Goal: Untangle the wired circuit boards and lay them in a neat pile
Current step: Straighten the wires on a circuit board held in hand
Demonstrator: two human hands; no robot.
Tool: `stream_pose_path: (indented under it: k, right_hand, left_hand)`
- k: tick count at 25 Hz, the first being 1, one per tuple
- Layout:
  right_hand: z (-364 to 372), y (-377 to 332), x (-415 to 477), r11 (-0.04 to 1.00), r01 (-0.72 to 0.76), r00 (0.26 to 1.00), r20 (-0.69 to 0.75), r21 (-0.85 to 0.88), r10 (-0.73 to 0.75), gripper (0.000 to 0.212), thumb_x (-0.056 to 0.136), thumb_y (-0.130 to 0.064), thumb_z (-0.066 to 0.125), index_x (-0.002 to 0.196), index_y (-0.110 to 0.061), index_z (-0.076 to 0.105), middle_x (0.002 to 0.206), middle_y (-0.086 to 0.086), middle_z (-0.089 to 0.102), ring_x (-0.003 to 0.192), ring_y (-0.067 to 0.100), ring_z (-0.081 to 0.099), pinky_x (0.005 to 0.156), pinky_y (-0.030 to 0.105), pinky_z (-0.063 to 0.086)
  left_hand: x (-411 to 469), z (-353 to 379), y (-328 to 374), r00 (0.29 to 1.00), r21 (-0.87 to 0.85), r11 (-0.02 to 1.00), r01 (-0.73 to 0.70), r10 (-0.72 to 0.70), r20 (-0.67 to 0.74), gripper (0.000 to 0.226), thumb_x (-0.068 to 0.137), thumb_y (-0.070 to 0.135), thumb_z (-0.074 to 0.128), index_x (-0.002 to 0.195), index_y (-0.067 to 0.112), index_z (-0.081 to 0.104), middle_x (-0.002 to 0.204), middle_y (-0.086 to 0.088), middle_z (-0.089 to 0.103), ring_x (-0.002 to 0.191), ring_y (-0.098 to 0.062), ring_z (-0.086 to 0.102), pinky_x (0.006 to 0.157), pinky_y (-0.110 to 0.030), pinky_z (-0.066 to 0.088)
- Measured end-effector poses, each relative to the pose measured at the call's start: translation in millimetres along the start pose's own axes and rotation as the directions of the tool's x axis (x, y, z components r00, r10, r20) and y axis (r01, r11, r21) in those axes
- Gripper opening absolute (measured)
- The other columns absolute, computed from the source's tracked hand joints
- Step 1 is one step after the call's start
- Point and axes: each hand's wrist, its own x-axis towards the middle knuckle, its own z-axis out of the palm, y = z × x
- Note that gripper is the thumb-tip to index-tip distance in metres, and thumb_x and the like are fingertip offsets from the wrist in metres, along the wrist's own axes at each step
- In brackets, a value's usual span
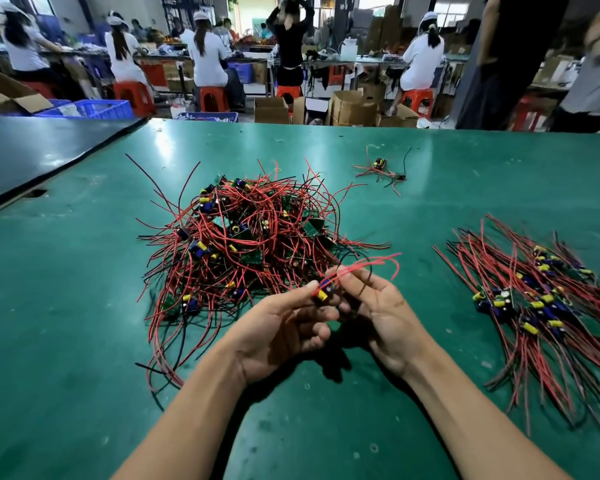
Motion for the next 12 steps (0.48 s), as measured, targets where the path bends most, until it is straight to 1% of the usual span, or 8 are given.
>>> stream_pose_path:
  k: [2, 3, 5, 7, 9, 12]
  right_hand:
    - [-0.2, -0.8, -1.3, 0.999, -0.001, 0.999, 0.043, 0.037, -0.001, 0.026, 0.076, -0.028, 0.077, 0.098, -0.016, 0.076, 0.077, 0.006, 0.067, 0.06, 0.013, 0.057, 0.055, 0.024, 0.05]
    - [0.1, -0.6, -2.1, 0.999, -0.001, 0.999, 0.047, 0.043, -0.001, 0.023, 0.078, -0.025, 0.077, 0.098, -0.015, 0.076, 0.079, 0.008, 0.068, 0.059, 0.015, 0.058, 0.056, 0.028, 0.051]
    - [1.7, 0.1, -3.1, 0.998, -0.006, 1.0, -0.002, 0.055, 0.007, 0.018, 0.079, -0.023, 0.077, 0.093, -0.013, 0.073, 0.076, 0.009, 0.067, 0.057, 0.017, 0.058, 0.053, 0.027, 0.051]
    - [2.0, 0.9, -2.2, 0.999, -0.003, 0.997, -0.071, 0.054, 0.007, 0.022, 0.073, -0.027, 0.079, 0.087, -0.013, 0.069, 0.068, 0.005, 0.064, 0.051, 0.012, 0.057, 0.045, 0.023, 0.047]
    - [3.0, -0.4, -1.7, 1.0, 0.001, 0.995, -0.102, 0.023, 0.002, 0.021, 0.072, -0.035, 0.078, 0.077, -0.017, 0.069, 0.061, 0.0, 0.058, 0.046, 0.01, 0.052, 0.042, 0.021, 0.044]
    - [1.0, -2.9, -1.2, 1.0, -0.012, 0.986, -0.165, -0.015, 0.01, 0.026, 0.074, -0.044, 0.075, 0.068, -0.02, 0.07, 0.055, 0.0, 0.049, 0.042, 0.01, 0.042, 0.041, 0.02, 0.037]
  left_hand:
    - [-1.2, 0.7, -1.2, 1.0, 0.018, 1.0, 0.006, -0.006, 0.028, 0.033, 0.082, 0.036, 0.061, 0.083, 0.007, 0.076, 0.075, -0.008, 0.067, 0.057, -0.015, 0.06, 0.056, -0.022, 0.053]
    - [-2.0, 0.9, -2.4, 0.999, 0.025, 1.0, 0.0, -0.001, 0.033, 0.033, 0.082, 0.035, 0.061, 0.084, 0.007, 0.077, 0.077, -0.009, 0.068, 0.059, -0.016, 0.062, 0.058, -0.023, 0.054]
    - [-2.5, 1.8, -5.6, 0.999, 0.049, 0.998, -0.037, 0.035, 0.04, 0.028, 0.082, 0.029, 0.063, 0.09, 0.006, 0.077, 0.088, -0.013, 0.072, 0.067, -0.019, 0.068, 0.065, -0.027, 0.057]
    - [-1.8, 4.2, -8.7, 0.995, 0.058, 0.994, -0.089, 0.087, 0.04, 0.025, 0.079, 0.012, 0.066, 0.102, 0.003, 0.068, 0.096, -0.02, 0.072, 0.073, -0.023, 0.071, 0.071, -0.03, 0.059]
    - [-2.5, 6.2, -9.9, 0.994, 0.067, 0.992, -0.11, 0.108, 0.029, 0.033, 0.074, 0.001, 0.068, 0.107, 0.001, 0.061, 0.092, -0.022, 0.071, 0.069, -0.025, 0.072, 0.068, -0.031, 0.059]
    - [-5.4, 4.5, -8.2, 0.992, 0.07, 0.992, -0.102, 0.096, 0.086, 0.029, 0.076, 0.002, 0.067, 0.104, 0.004, 0.063, 0.094, -0.024, 0.072, 0.068, -0.028, 0.072, 0.068, -0.033, 0.061]
